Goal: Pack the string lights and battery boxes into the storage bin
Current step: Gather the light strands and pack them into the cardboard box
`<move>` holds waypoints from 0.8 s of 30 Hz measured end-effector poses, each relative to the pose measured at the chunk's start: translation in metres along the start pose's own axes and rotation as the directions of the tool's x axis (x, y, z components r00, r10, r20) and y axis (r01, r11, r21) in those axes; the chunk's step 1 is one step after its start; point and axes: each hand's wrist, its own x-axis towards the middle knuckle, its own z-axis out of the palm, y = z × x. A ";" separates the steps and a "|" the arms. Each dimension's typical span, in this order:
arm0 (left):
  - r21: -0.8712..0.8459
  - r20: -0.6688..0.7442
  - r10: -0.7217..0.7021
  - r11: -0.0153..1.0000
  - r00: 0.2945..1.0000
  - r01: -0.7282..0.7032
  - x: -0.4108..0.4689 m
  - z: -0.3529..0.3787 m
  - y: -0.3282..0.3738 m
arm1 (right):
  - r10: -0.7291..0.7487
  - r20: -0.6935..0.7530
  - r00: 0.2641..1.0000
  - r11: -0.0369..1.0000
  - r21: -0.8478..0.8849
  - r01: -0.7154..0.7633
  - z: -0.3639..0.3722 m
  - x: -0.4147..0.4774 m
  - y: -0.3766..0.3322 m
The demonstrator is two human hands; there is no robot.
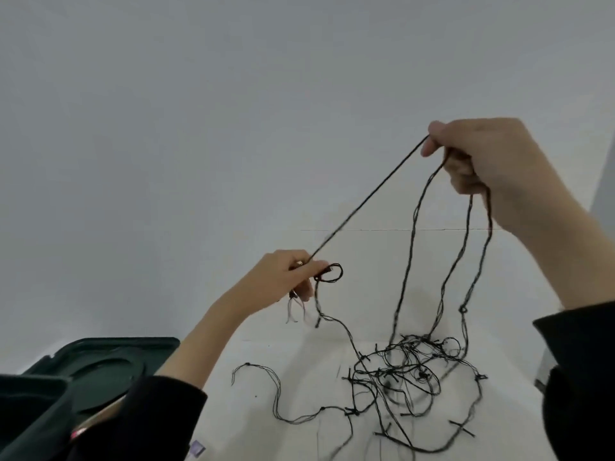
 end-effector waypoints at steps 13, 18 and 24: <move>-0.668 -0.186 -0.018 0.735 0.982 -0.113 0.002 -0.036 0.044 | 0.419 0.364 0.832 0.565 -0.822 0.075 -0.020 -0.023 -0.009; -0.132 -0.177 0.265 0.948 0.948 -0.290 -0.001 -0.027 0.086 | 0.240 0.360 0.902 0.791 -0.611 0.033 0.011 -0.020 -0.011; -0.197 -0.169 0.284 0.929 0.944 -0.314 -0.010 -0.023 0.092 | 0.212 0.503 0.838 0.891 -0.452 0.046 0.025 -0.018 -0.012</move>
